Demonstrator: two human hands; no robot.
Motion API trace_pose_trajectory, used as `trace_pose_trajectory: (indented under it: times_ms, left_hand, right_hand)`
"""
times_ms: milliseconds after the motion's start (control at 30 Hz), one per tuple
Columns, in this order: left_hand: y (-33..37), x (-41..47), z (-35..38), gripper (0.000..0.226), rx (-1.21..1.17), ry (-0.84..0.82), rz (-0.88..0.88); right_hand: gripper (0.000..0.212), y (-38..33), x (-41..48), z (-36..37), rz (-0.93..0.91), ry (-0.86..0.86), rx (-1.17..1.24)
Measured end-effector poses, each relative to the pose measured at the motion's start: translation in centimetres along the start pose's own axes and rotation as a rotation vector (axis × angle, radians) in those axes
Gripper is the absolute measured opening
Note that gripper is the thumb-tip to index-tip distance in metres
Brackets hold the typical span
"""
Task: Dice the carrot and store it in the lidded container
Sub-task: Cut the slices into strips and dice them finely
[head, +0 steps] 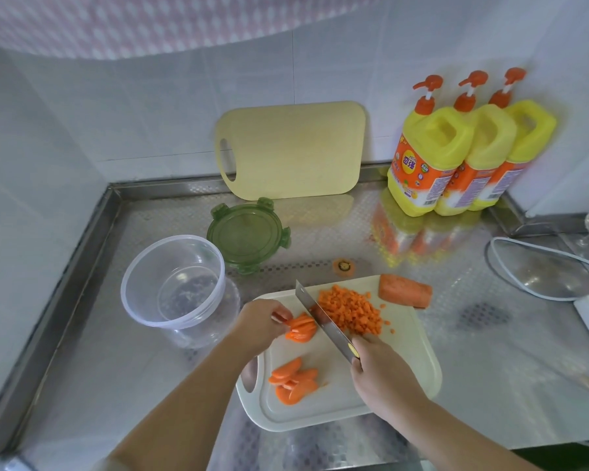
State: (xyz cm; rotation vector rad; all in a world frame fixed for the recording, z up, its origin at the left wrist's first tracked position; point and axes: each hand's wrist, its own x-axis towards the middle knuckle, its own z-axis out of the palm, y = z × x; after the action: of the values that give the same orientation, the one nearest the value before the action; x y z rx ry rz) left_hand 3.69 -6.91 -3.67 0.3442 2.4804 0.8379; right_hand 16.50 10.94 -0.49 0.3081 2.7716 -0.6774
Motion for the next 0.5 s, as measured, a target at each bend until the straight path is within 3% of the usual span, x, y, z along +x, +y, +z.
trace_pose_trajectory:
  times_ms: [133,267,367,500]
  left_hand:
    - [0.2,0.2,0.2,0.015,0.037,0.025,0.017]
    - [0.4,0.1,0.4,0.045,0.218,-0.025,0.066]
    - [0.4,-0.2,1.4,0.067,0.372,-0.071,0.069]
    - [1.0,-0.7,2.5,0.063,0.404,-0.037,0.020]
  right_hand:
    - [0.018,-0.1,0.0,0.0,0.006,0.001,-0.005]
    - [0.034,-0.2,0.1,0.6,-0.016,0.015,0.007]
    - [0.034,-0.4,0.0,1.0,-0.030,0.019,0.008]
    - [0.036,-0.5,0.0,1.1,-0.026,0.017,0.000]
